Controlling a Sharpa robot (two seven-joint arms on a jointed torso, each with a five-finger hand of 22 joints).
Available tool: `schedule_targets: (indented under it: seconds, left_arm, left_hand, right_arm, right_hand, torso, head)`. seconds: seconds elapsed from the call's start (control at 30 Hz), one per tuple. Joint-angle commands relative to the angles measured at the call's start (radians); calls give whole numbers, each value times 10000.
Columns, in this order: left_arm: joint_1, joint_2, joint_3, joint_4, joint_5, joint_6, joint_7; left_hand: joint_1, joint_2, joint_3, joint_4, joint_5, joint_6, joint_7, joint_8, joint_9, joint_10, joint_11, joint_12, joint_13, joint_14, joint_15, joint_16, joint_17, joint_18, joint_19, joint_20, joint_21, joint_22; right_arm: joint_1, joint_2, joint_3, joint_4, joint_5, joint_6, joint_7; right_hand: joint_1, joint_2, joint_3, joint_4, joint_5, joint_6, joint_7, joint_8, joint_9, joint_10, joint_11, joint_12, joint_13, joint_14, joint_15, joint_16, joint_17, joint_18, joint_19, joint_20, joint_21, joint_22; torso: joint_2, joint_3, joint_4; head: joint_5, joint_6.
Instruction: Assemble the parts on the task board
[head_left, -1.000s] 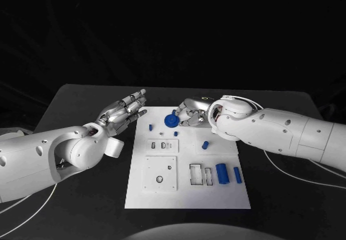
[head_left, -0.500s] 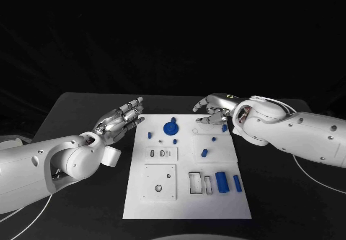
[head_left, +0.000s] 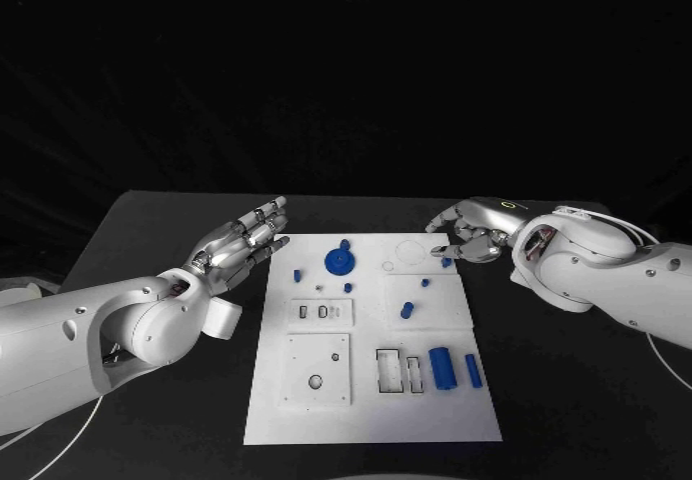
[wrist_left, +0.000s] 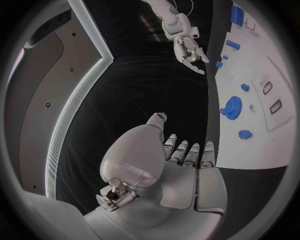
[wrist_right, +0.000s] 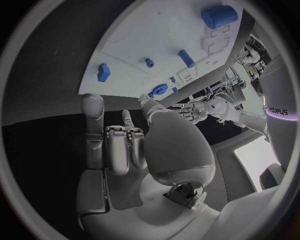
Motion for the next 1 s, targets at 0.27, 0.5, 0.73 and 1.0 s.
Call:
schedule_targets:
  seconds: [0.27, 0.5, 0.73, 1.0]
  left_arm:
    - [-24, 59, 2, -41, -188, 246, 196]
    - [-33, 69, 1, -65, -189, 265, 161]
    - [-41, 89, 0, -89, -190, 290, 114]
    - [-45, 111, -1, -101, -183, 317, 79]
  left_hand:
    - [62, -47, 13, -75, 65, 59, -22, 45, 14, 54, 65, 46, 14, 14, 35, -14, 2, -3, 44, 49, 37, 9]
    - [61, -47, 14, -80, 66, 58, -25, 45, 14, 54, 78, 48, 13, 14, 35, -13, 2, -2, 44, 49, 37, 9]
    - [61, -47, 14, -81, 68, 59, -25, 45, 14, 50, 82, 47, 11, 13, 35, -14, 1, -2, 44, 50, 36, 9]
    - [59, -48, 15, -85, 70, 52, -23, 43, 13, 45, 90, 47, 9, 11, 37, -16, 0, -2, 43, 51, 36, 8]
  right_arm:
    - [-308, -287, -8, -251, -999, -361, 44]
    - [-460, -253, -11, -585, -1099, -400, 96]
    - [-517, -152, -12, -877, -1119, -347, 104]
    - [-568, -40, -12, -1049, -1121, -225, 101]
  right_hand:
    - [65, -130, -363, 175, -528, -110, -93, -184, -187, 985, -87, -21, 2560, 656, -39, -669, 921, -62, 244, 6, -272, -102]
    - [210, -137, -370, 130, -430, -154, -82, -207, -223, 1032, -96, 25, 2617, 665, -76, -708, 876, -72, 318, -21, -221, -39]
    - [271, -149, -372, 104, -378, -179, -85, -219, -238, 1038, -102, 31, 2625, 662, -89, -756, 821, -71, 337, -32, -236, -40]
    - [281, -163, -436, 152, -417, 61, -33, -76, -186, 1046, -76, 39, 2635, 669, -88, -781, 787, -70, 356, -42, -334, -72]
  torso:
    - [-15, -21, 15]
    - [1, -4, 9]
    - [5, -13, 14]
    - [6, -19, -9]
  head:
    - [-145, -83]
    - [15, -164]
    - [-1, -247]
    - [25, -321]
